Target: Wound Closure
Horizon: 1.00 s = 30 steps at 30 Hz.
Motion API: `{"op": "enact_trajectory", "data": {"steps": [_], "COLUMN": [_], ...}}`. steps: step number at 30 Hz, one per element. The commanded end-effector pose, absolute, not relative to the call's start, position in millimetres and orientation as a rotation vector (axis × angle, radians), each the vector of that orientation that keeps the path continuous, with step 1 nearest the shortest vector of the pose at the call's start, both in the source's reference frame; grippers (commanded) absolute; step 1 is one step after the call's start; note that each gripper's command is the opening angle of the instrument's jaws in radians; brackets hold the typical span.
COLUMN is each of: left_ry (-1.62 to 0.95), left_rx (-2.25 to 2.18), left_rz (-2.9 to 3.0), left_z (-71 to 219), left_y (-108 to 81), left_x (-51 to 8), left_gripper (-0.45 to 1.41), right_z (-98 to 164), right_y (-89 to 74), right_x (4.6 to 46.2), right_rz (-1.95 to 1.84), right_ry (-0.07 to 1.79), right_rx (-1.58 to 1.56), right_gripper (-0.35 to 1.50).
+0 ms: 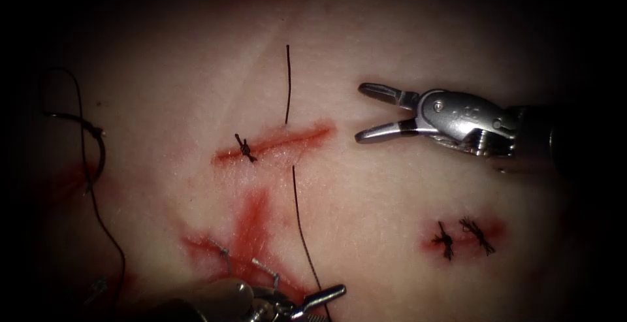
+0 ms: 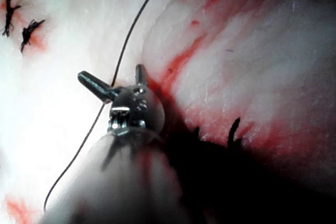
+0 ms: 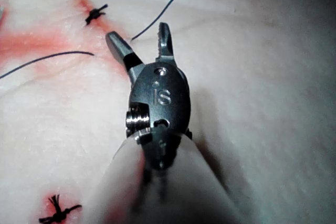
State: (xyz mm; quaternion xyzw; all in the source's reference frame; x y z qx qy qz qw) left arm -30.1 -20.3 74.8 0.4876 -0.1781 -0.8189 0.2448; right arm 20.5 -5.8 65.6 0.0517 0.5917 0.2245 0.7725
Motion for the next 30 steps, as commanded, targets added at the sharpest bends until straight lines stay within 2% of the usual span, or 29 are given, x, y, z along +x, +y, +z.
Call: {"op": "enact_trajectory", "data": {"steps": [1,8,10,11,13,18,20,24,30], "left_ry": [-0.487,-0.48,-0.477,-0.476,-0.485,-0.472,-0.467,-0.469,-0.46], "left_rx": [1.33,1.344,1.348,1.35,1.337,1.354,1.364,1.381,1.398], "left_rz": [-2.227,-2.192,-2.184,-2.181,-2.189,-2.176,-2.161,-2.087,-2.065], "left_z": [75.4,74.5,74.4,74.5,74.7,74.6,74.0,72.3,70.7], "left_y": [-20.6,-21.7,-21.8,-21.8,-21.6,-20.1,-19.1,-16.6,-15.6], "left_x": [-30.8,-31.7,-31.8,-31.9,-31.7,-30.2,-29.6,-28.2,-27.1], "left_gripper": [0.72,0.66,0.57,0.29,-0.45,-0.45,-0.45,-0.45,-0.45], "right_z": [66.3,66.5,66.5,66.5,66.6,66.7,66.9,68.0,69.4], "right_y": [-6.1,-6.3,-6.3,-6.4,-6.5,-7.0,-7.3,-9.3,-11.3], "right_x": [21.3,21.6,21.7,21.7,22.0,22.4,22.5,23.7,25.6], "right_rz": [0.483,0.481,0.48,0.482,0.481,0.476,0.44,0.151,-0.06], "right_ry": [1.286,1.287,1.287,1.29,1.291,1.294,1.318,1.35,1.439], "right_rx": [0.115,0.113,0.112,0.11,0.109,0.107,0.145,0.12,0.044], "right_gripper": [1.28,1.28,1.28,1.28,1.28,1.3,1.25,1.16,1.16]}}
